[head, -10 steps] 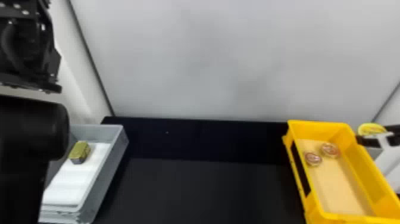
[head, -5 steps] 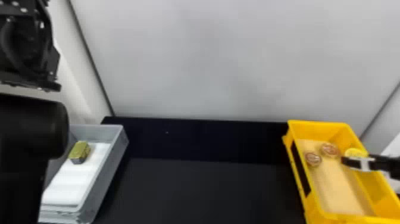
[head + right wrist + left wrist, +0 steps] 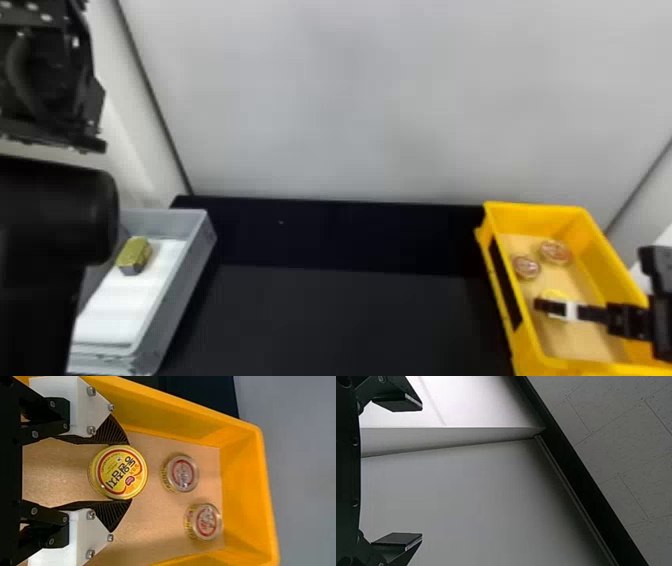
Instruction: Pick up the round yellow can and place it in the yellow rectangular box
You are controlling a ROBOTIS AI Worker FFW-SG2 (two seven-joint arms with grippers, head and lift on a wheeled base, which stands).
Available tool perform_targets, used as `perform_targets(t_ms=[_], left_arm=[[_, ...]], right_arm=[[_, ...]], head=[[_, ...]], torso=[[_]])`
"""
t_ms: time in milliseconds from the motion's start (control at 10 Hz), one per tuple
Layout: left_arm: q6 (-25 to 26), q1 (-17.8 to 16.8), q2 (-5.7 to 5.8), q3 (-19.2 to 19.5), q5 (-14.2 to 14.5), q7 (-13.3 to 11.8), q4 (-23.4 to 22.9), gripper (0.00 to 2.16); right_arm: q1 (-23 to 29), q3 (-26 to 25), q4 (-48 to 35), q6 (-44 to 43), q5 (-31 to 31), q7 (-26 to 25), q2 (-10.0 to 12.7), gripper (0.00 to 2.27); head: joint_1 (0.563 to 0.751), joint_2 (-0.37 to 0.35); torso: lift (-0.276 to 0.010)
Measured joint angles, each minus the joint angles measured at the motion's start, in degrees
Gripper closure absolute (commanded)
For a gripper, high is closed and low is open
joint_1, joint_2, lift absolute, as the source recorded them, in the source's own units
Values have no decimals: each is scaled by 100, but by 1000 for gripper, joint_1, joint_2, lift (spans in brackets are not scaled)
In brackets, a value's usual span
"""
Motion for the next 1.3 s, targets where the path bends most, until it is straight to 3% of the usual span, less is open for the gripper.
perform_targets(t_ms=[400,600,1000,1300], left_arm=[[-24,-15,1,-9,0,0,15,125],[-24,-30,-3,-25,0,0,17,125],[-9,-31,-16,-18,1,-2,17,125],[2,-3,-16,-6,1,-9,10,127]], right_arm=[[-74,191,508,-72,-171,-158,-24,601],[-99,247,534,-28,-154,-202,-54,87],[-72,207,104,140,-117,-322,-58,87],[34,112,-924,231,-3,-263,-109,105]], head=[[663,54],[663,54],[663,54],[663,54]], torso=[[-10],[-10],[-10],[-10]])
